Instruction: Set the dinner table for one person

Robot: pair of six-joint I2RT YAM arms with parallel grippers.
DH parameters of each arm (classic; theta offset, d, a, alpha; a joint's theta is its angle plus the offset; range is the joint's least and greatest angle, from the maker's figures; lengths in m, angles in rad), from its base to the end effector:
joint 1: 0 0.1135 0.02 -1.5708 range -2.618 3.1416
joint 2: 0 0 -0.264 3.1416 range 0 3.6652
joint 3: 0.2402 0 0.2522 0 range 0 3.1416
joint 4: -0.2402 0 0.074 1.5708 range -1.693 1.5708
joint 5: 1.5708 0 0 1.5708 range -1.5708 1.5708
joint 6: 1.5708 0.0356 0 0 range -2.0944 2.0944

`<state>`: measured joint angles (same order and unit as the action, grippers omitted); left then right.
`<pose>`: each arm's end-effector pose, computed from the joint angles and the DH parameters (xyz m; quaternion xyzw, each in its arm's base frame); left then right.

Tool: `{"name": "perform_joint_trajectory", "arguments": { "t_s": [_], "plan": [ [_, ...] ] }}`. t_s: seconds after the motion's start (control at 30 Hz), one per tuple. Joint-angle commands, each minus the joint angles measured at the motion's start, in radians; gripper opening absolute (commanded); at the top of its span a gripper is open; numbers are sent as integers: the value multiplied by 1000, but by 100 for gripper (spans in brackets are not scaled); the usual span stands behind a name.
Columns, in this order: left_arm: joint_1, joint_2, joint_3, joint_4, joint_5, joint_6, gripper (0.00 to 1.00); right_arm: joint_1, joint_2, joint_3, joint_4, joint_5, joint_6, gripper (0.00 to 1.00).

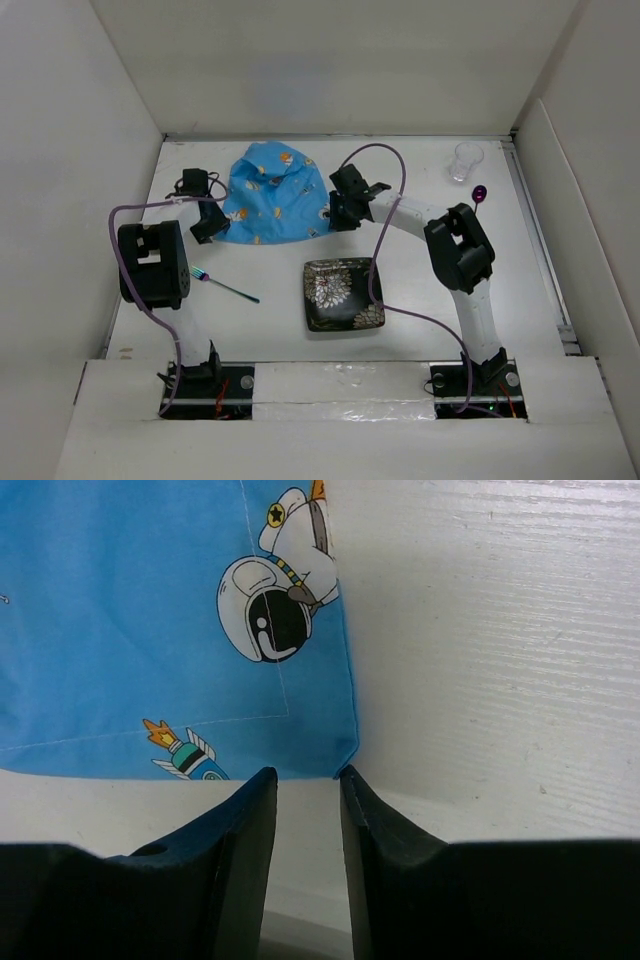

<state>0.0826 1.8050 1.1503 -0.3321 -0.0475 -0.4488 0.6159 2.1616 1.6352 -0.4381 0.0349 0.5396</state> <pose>0.3711 0.0324 0.1773 -0.2580 0.9220 -0.0300 0.2871 0.3855 0.2713 0.1715 -0.0312 0.9538 0.1491 0.2591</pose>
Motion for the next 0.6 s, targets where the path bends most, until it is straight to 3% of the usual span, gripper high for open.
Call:
{"name": "perform_joint_trajectory", "arguments": {
  "t_s": [0.0, 0.07, 0.1, 0.13, 0.17, 0.2, 0.37, 0.57],
  "plan": [
    [-21, 30, 17, -13, -8, 10, 42, 4, -19, -9, 48, -15, 5, 30],
    [-21, 27, 2, 7, -18, 4, 28, 4, -26, -20, 61, -18, 8, 24],
    [-21, 25, -4, 13, -14, 5, 24, 4, -29, -23, 71, -18, 8, 15],
    [-21, 33, -1, 18, -9, 9, 9, 4, -37, -26, 82, -15, 11, 6],
    [-21, 33, -1, 18, -9, 9, 9, 4, -42, -26, 82, -15, 11, 3],
    [-21, 42, 8, 21, 4, 9, 2, 4, -46, -26, 94, -13, 13, 1],
    [-21, -4, 20, 25, 41, 2, 0, 4, -95, -12, 110, -7, 0, 0],
    [-21, -214, 141, 2, 95, -5, 0, 4, -215, 40, 122, 22, -24, 0]
  ]
}}
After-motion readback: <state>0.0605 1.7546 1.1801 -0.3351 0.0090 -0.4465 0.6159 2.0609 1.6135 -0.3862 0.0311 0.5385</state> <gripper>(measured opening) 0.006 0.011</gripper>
